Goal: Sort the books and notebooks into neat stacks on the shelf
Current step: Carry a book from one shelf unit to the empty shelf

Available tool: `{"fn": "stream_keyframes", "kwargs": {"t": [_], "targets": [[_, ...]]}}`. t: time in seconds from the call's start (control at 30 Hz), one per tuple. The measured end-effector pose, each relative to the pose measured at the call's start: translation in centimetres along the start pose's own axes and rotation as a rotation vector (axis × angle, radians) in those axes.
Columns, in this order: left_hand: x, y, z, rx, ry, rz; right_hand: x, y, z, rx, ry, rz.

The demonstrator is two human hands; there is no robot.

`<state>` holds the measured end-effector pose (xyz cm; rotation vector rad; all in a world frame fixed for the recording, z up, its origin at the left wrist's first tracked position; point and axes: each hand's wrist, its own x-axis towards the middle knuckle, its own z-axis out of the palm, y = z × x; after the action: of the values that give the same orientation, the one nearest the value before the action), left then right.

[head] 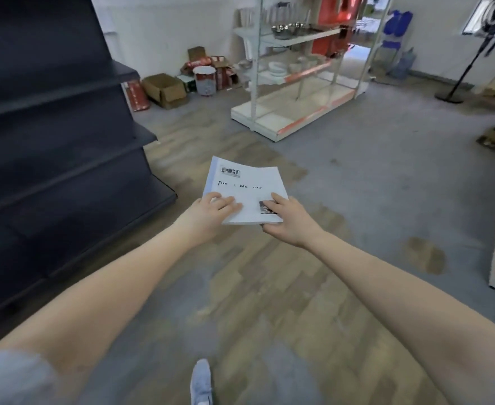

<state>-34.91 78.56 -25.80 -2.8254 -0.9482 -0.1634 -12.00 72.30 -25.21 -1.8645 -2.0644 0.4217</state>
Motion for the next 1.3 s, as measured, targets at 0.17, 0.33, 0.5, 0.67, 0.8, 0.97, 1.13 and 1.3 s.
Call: {"fn": "stream_keyframes", "kwargs": {"t": [0.17,0.33,0.5,0.67,0.8,0.97,1.13,1.3], "targets": [[-5.0,-3.5,2.0,-0.057,0.02,-0.093,3.1,-4.1,2.9,-0.012,-0.101,-0.118],[-8.6,-8.4,3.0,-0.078,0.067,-0.207,7.4,-8.5,5.8,-0.043,-0.15,-0.206],[-14.0,-15.3,2.1,-0.056,0.097,-0.337,12.9,-15.9,9.2,-0.041,-0.187,-0.283],[-18.7,-23.2,0.4,-0.006,0.094,-0.414,18.9,-23.3,12.5,-0.008,-0.161,-0.39],[-22.2,-27.8,-0.2,0.011,0.103,-0.475,22.5,-28.4,14.4,0.045,-0.141,-0.446],[-25.1,-31.6,0.2,0.04,0.104,-0.539,26.1,-32.4,16.7,0.104,-0.163,-0.496],[-25.4,-34.4,1.8,0.045,0.073,-0.6,30.2,-33.7,18.6,0.1,-0.192,-0.568],[-23.9,-37.5,2.8,0.074,0.042,-0.689,35.6,-34.6,18.8,0.118,-0.248,-0.661]]}}
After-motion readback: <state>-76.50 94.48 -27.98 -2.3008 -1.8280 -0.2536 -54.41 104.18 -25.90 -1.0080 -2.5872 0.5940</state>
